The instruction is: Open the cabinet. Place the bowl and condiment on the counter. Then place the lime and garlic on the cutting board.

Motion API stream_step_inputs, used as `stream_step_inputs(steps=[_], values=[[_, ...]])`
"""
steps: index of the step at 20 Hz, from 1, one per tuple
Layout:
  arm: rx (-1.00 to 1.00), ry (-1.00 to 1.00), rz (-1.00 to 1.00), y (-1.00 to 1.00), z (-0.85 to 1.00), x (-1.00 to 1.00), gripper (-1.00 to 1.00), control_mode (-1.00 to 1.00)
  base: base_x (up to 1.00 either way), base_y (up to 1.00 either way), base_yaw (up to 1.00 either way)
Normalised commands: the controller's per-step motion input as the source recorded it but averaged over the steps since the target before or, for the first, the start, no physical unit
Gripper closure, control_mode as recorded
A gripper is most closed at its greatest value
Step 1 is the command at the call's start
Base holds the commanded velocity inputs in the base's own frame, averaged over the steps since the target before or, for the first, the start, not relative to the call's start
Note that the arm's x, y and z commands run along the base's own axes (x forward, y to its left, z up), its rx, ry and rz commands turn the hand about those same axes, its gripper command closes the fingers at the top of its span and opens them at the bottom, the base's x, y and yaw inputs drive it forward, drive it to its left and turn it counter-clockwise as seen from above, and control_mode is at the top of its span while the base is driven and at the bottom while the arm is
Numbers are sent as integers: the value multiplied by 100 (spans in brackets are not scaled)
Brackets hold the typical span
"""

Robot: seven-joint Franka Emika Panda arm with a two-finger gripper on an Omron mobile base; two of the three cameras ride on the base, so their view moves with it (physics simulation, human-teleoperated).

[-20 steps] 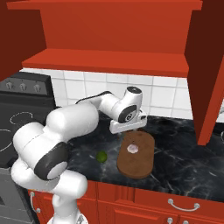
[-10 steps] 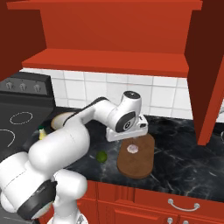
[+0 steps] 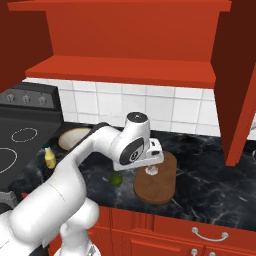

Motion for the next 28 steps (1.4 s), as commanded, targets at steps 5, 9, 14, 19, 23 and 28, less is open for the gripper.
stream_step_inputs(steps=[5, 9, 14, 19, 23, 28], values=[[7, -4, -18, 10, 5, -31, -100, -100, 0, 0, 0], [17, 0, -10, 22, 7, -20, -100, -100, 0, 0, 0], [13, 1, -9, 29, 10, 0, -100, -100, 0, 0, 0], [1, 9, -12, 24, 2, 4, -100, -100, 0, 0, 0], [0, 6, -8, 19, 0, 24, -100, -100, 0, 0, 0], [0, 12, -1, 24, -5, 44, -100, -100, 0, 0, 0]])
